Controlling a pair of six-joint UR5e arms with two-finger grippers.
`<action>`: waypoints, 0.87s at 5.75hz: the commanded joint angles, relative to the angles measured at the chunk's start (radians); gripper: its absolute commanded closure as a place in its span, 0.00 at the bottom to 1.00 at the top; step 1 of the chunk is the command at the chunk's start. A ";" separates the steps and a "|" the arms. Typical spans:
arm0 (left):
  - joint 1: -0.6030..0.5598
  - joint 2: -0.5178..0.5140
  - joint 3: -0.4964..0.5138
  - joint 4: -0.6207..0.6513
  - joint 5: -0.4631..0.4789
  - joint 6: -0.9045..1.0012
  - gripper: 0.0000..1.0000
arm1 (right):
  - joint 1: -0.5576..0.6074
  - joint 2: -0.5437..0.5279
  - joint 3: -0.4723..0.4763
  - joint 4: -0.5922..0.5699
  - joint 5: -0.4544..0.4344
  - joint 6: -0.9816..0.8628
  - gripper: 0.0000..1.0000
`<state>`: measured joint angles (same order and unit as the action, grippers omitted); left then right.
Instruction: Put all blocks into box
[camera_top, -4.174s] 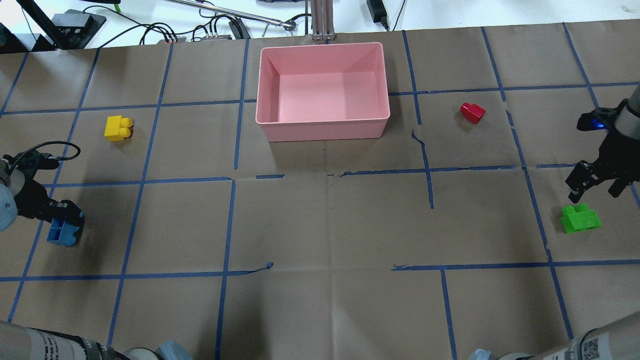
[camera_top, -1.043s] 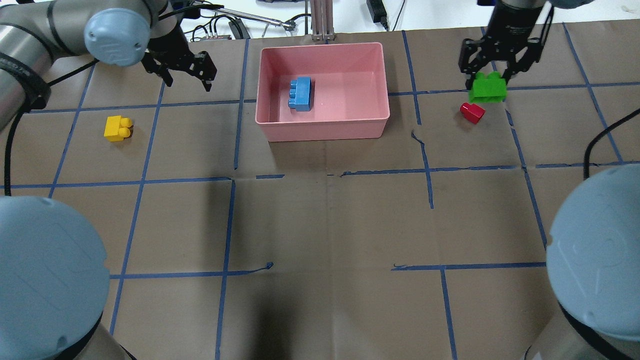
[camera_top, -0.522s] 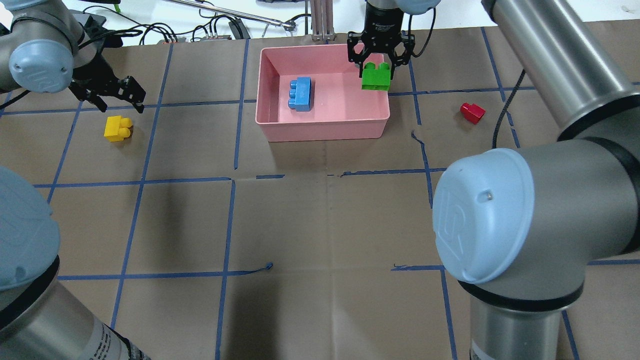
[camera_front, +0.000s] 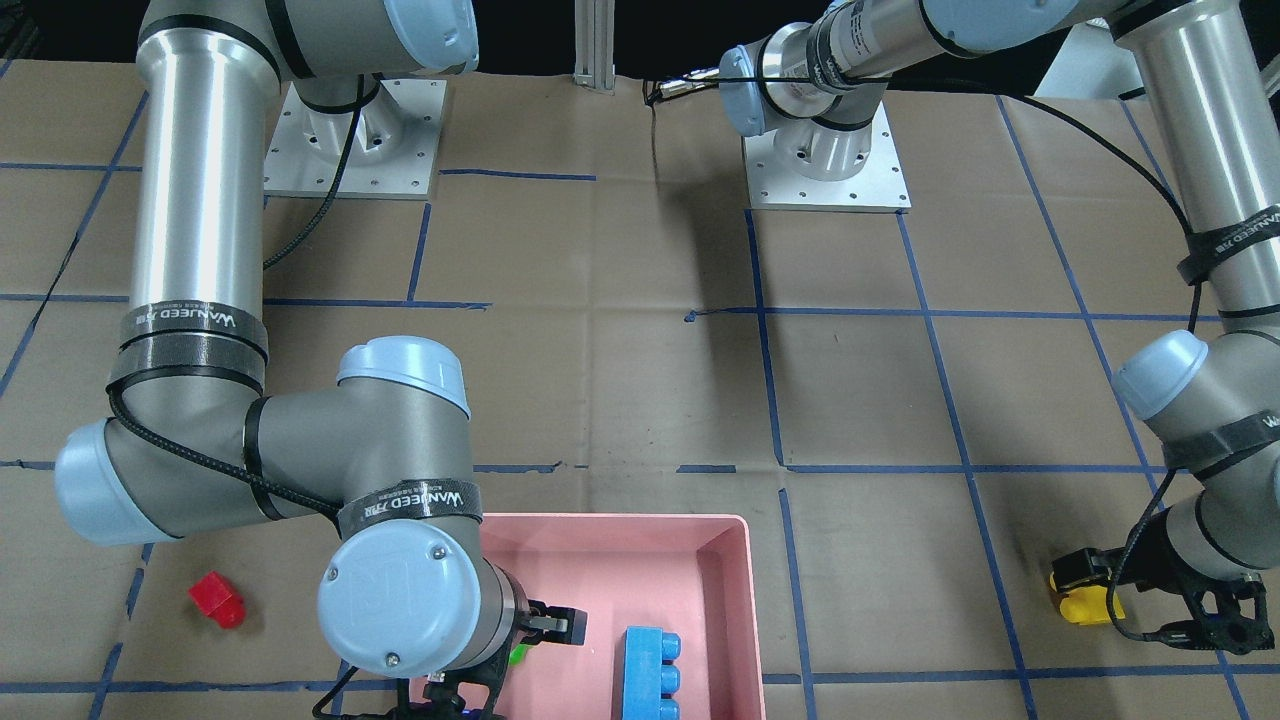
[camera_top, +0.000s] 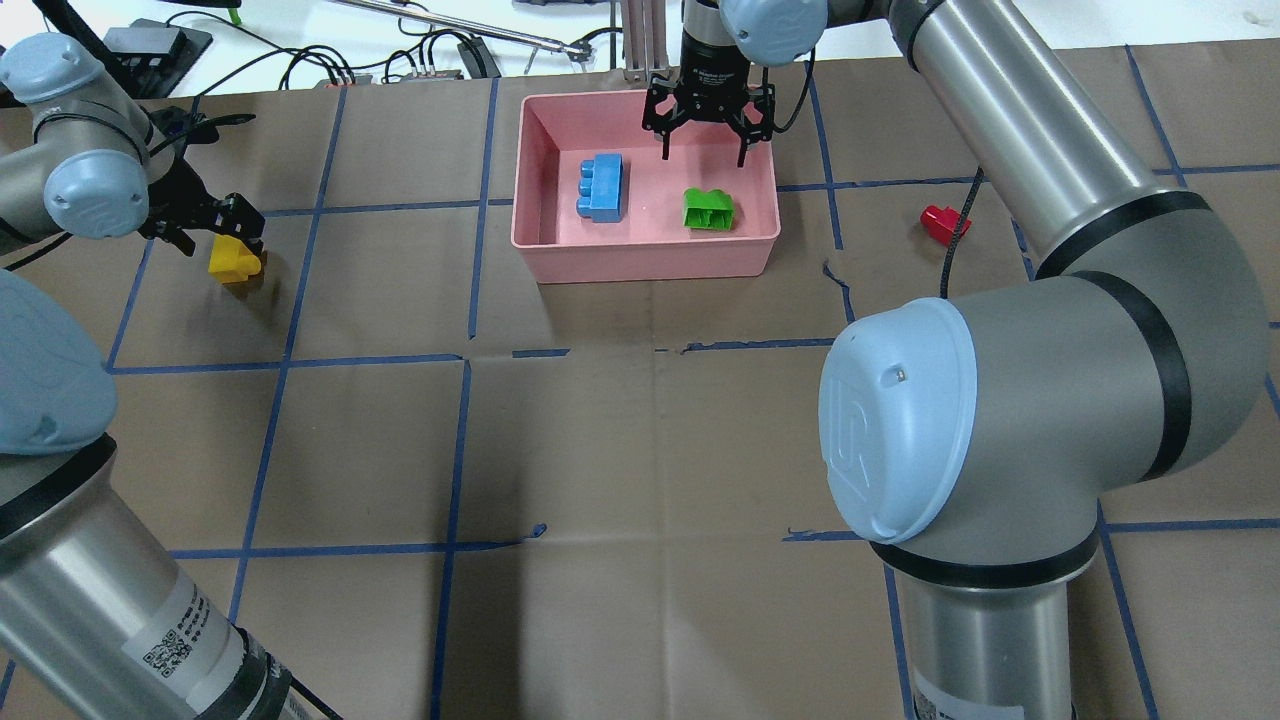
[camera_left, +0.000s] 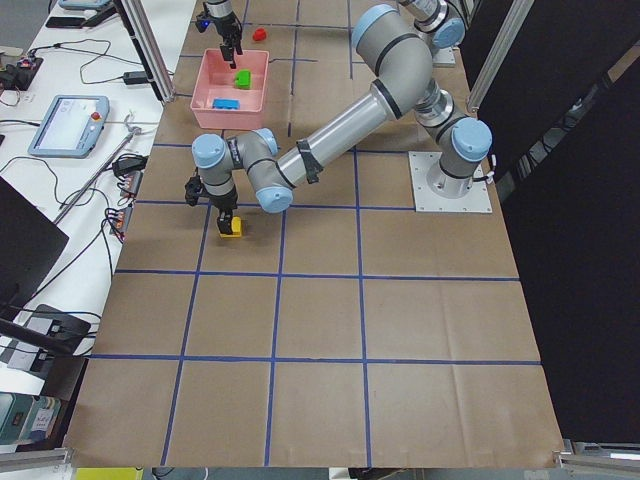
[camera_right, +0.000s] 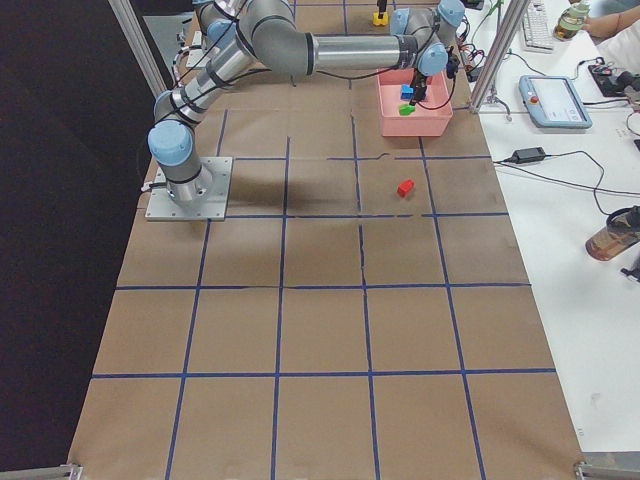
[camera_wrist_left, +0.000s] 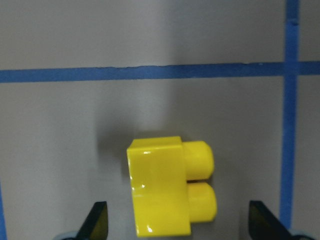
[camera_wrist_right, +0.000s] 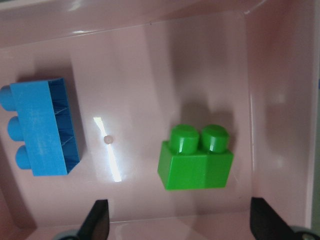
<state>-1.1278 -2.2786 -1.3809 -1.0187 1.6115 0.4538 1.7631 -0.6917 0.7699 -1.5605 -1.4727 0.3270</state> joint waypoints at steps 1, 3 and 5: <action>0.003 -0.021 0.003 0.023 -0.005 -0.006 0.01 | -0.017 -0.090 0.002 0.111 -0.009 -0.015 0.00; 0.002 -0.024 0.002 0.026 -0.002 0.000 0.07 | -0.124 -0.152 0.009 0.181 -0.017 -0.229 0.00; 0.002 -0.022 -0.010 0.023 -0.001 0.000 0.26 | -0.249 -0.137 0.015 0.175 -0.062 -0.693 0.00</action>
<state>-1.1261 -2.3019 -1.3865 -0.9941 1.6096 0.4532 1.5702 -0.8373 0.7821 -1.3829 -1.5037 -0.1473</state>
